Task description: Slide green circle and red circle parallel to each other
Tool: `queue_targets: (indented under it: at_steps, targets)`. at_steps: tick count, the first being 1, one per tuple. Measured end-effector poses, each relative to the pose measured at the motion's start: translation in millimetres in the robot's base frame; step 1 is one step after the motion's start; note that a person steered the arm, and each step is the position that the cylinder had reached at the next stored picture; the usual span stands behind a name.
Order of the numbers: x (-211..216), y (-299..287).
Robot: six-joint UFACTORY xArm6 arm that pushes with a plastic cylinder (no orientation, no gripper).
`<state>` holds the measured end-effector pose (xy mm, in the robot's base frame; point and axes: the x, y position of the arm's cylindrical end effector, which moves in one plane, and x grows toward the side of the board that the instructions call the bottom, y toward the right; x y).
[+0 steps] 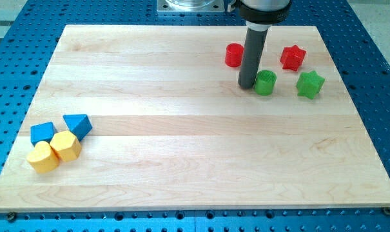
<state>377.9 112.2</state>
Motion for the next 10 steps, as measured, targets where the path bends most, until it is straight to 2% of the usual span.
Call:
queue_targets:
  at_steps: [1, 2, 3, 4, 5, 8, 9, 10]
  targets:
    - [0, 12]
    - [-24, -9]
    - [-38, -69]
    - [-114, -54]
    - [-134, -39]
    - [-126, -36]
    - [-124, -11]
    - [-101, -2]
